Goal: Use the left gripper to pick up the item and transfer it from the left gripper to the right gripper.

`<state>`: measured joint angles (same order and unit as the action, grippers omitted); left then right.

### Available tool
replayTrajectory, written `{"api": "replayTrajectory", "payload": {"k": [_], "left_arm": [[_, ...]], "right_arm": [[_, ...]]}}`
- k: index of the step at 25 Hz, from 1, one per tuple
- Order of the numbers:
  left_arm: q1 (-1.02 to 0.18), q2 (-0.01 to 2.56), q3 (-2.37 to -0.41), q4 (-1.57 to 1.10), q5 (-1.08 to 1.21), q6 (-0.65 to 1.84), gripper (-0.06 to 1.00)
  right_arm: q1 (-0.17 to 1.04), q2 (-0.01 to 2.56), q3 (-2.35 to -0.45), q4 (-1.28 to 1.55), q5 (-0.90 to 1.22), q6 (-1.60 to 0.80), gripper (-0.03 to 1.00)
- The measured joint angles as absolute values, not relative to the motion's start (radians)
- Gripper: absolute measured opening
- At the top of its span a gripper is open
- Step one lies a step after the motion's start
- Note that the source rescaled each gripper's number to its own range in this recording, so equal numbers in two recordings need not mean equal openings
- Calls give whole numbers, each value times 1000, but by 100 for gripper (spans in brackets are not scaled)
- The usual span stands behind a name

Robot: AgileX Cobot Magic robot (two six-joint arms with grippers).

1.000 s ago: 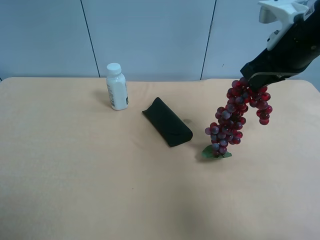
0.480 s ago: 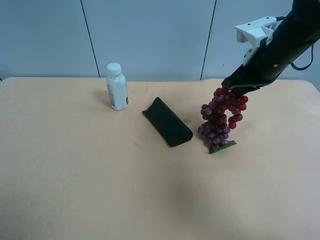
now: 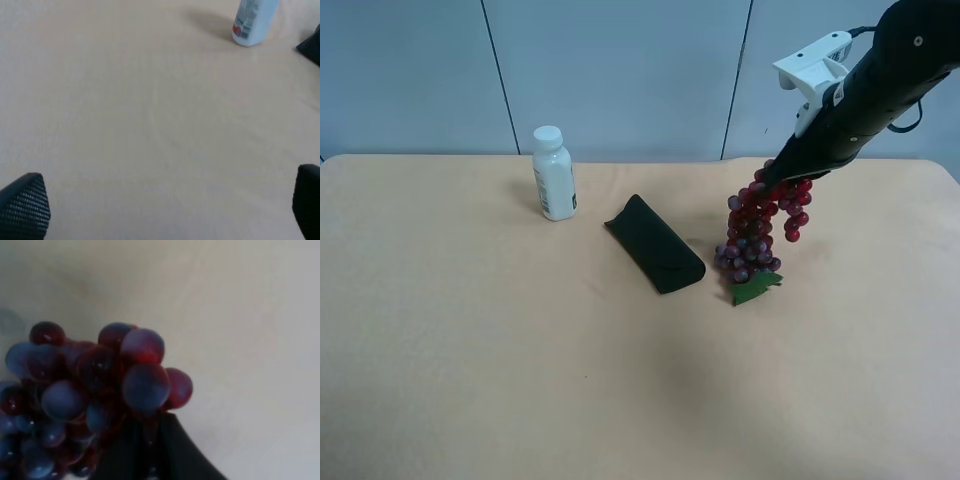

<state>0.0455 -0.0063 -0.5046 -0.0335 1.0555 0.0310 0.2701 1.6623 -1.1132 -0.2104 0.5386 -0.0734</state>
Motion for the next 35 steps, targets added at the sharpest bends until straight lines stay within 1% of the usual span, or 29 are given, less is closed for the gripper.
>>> {"api": "replayTrajectory", "payload": {"k": [2, 4, 5, 7, 9, 10, 12, 13, 16, 21, 26, 35], "left_arm": [[46, -6, -505, -33, 1055, 31, 100], [46, -6, -505, -33, 1055, 31, 100], [46, -6, -505, -33, 1055, 31, 100], [46, -6, -505, -33, 1055, 31, 100], [46, -6, -505, -33, 1055, 31, 100], [46, -6, -505, -33, 1055, 31, 100], [46, -6, -505, -33, 1055, 31, 100], [46, -6, -505, -33, 1055, 31, 100], [46, -6, -505, -33, 1055, 31, 100], [46, -6, -505, -33, 1055, 31, 100], [46, -6, -505, -33, 1055, 31, 100], [46, -6, -505, -33, 1055, 31, 100]], "right_arm": [[270, 1662, -1113, -227, 538, -61, 4], [270, 1662, -1113, -230, 536, -55, 12], [270, 1662, -1113, -232, 534, -54, 21], [270, 1662, -1113, -235, 534, -37, 44], [270, 1662, -1113, -236, 534, -11, 75], [270, 1662, -1113, -236, 534, 0, 85], [270, 1662, -1113, -236, 539, 12, 94], [270, 1662, -1113, -236, 544, 14, 96], [270, 1662, -1113, -236, 555, 21, 99], [270, 1647, -1113, -235, 605, 23, 100], [270, 1558, -1113, -210, 668, 30, 100], [270, 1321, -1113, -125, 941, 31, 100]]}}
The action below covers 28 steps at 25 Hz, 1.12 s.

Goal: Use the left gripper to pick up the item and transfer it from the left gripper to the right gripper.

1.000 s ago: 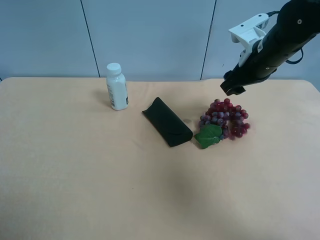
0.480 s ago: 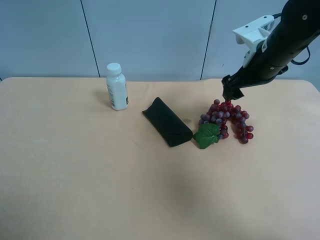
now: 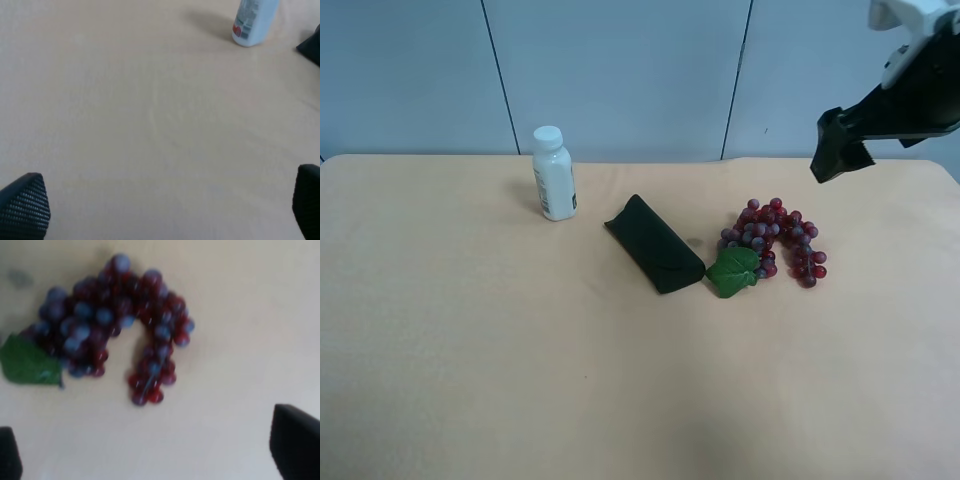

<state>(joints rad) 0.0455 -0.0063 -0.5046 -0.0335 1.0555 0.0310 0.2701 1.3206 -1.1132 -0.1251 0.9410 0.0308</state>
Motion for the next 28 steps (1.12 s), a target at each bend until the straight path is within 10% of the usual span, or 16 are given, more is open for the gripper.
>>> {"api": "replayTrajectory", "payload": {"k": [15, 28], "left_arm": [[46, -6, -505, -33, 1055, 31, 100], [46, -6, -505, -33, 1055, 31, 100]], "right_arm": [[270, 912, -1087, 0, 1206, 31, 100], [270, 373, -598, 36, 1175, 31, 100]]}}
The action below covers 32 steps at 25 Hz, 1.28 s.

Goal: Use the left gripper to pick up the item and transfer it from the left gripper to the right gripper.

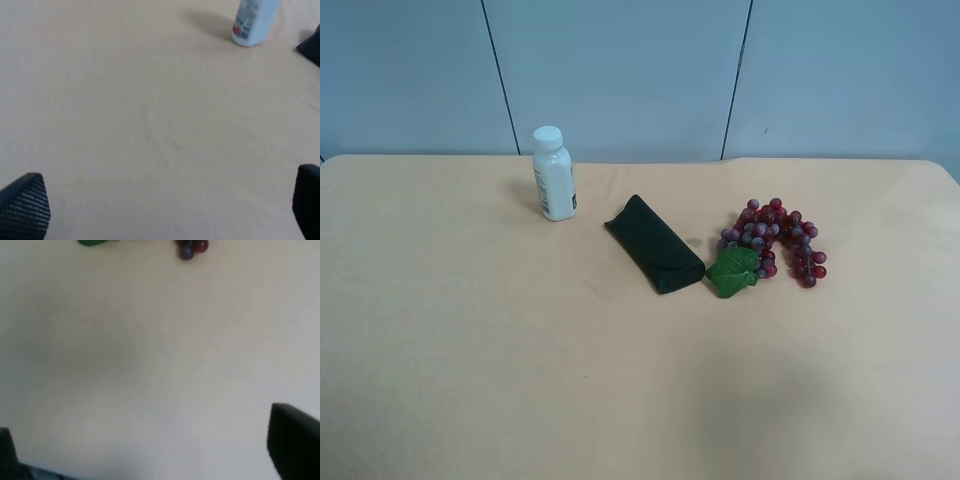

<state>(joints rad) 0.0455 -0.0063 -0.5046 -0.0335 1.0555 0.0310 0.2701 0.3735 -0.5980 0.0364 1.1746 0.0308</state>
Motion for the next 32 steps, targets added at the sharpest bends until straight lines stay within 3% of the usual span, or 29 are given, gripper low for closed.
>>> {"api": "replayTrajectory", "payload": {"k": [12, 32], "left_arm": [[46, -6, -505, -33, 1055, 31, 100], [46, -6, -505, -34, 1055, 31, 100]], "right_arm": [[270, 1, -493, 77, 1069, 32, 100], [249, -4, -493, 79, 1068, 34, 100]]}}
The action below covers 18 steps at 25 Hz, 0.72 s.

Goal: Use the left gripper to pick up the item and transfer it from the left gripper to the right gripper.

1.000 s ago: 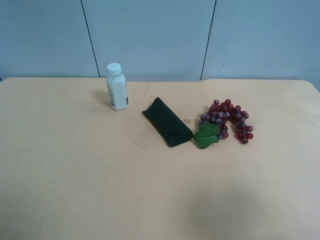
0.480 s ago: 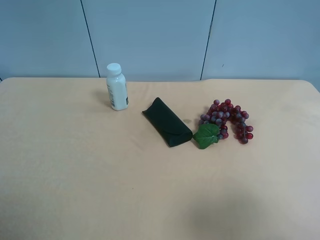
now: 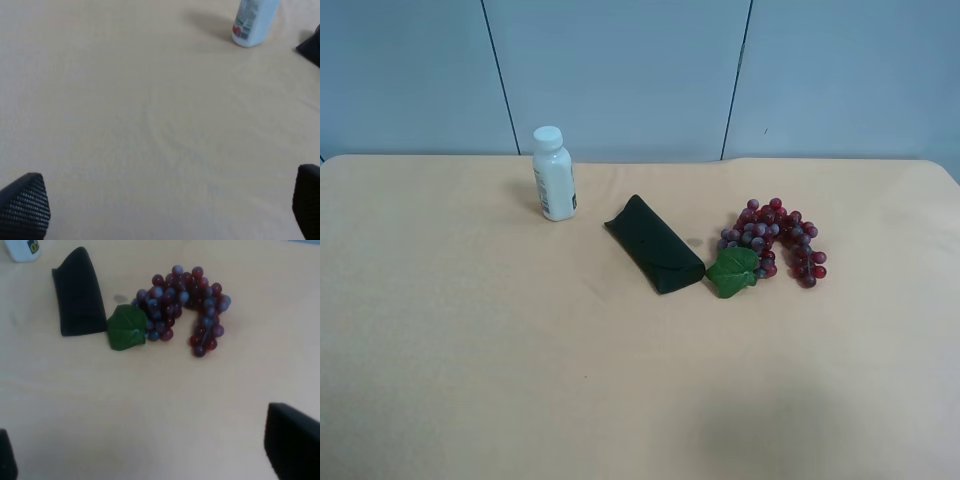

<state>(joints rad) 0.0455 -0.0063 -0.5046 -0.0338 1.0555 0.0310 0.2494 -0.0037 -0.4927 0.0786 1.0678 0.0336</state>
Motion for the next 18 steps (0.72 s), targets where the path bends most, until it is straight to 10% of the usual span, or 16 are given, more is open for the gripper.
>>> {"api": "replayTrajectory", "payload": {"k": [18], "left_arm": [[46, -6, -505, -34, 1055, 31, 100]], "right_arm": [[41, -4, -493, 79, 1068, 36, 100]]}}
